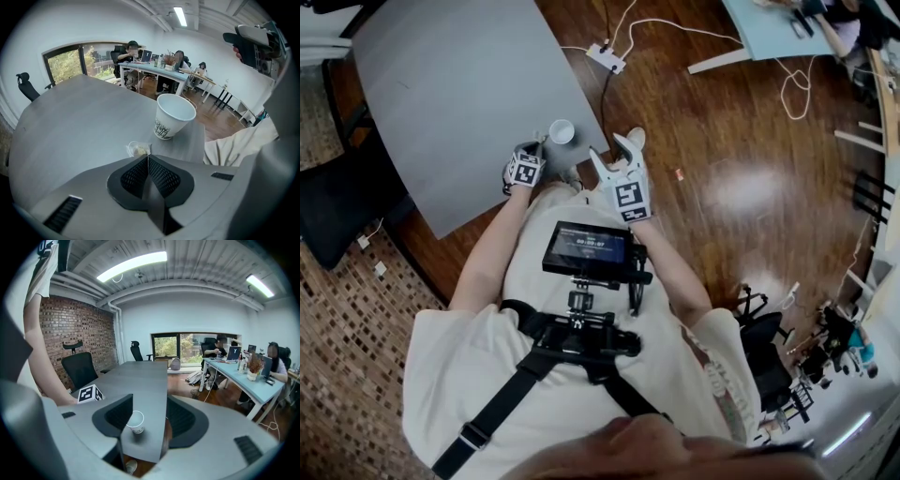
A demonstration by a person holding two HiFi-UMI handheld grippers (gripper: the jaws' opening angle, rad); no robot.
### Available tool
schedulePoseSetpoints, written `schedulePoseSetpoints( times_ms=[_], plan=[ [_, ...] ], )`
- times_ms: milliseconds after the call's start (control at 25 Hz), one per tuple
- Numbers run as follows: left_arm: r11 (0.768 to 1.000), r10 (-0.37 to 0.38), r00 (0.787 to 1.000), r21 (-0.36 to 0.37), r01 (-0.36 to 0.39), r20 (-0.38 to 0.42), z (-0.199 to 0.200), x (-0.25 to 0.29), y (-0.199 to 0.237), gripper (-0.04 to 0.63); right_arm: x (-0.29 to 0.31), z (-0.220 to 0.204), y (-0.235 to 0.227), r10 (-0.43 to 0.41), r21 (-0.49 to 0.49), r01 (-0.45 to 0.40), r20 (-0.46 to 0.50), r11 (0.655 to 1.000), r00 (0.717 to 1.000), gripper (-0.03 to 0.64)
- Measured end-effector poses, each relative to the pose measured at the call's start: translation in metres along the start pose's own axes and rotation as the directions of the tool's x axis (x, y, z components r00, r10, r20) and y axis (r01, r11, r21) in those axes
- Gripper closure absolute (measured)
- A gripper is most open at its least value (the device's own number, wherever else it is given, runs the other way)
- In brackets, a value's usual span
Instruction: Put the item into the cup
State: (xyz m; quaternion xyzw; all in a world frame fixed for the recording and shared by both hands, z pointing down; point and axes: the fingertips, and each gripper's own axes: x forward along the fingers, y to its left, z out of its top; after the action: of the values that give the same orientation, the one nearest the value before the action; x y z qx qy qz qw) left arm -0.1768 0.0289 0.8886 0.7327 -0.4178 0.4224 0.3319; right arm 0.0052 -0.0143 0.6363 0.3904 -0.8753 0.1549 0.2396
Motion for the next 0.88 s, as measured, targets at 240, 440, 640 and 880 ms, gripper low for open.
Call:
schedulePoseSetpoints(
  times_ms=[240,440,640,880],
  plan=[
    [0.999,0.029,0.999,0.025,-0.028,-0.042,-0.003,0.008,0.006,0.499,-0.003,-0.002,-0.002,-0.022,0.01,0.022,-0.002,1.0,1.0,0.373],
    [0.997,0.059,0.996,0.046,-0.057,-0.064,-0.004,0.017,0.02,0.499,-0.004,-0.005,0.002,-0.034,0.016,0.034,-0.011,0.999,0.999,0.373],
    [0.995,0.077,0.995,0.065,-0.073,-0.065,-0.006,0.019,0.026,0.579,-0.01,-0.018,-0.003,-0.056,0.036,0.057,-0.036,0.998,0.998,0.373],
    [0.995,0.08,0.996,0.067,-0.078,-0.036,-0.002,0.01,0.029,0.591,-0.008,-0.02,-0.002,-0.059,0.048,0.06,-0.031,0.997,0.998,0.373]
  ],
)
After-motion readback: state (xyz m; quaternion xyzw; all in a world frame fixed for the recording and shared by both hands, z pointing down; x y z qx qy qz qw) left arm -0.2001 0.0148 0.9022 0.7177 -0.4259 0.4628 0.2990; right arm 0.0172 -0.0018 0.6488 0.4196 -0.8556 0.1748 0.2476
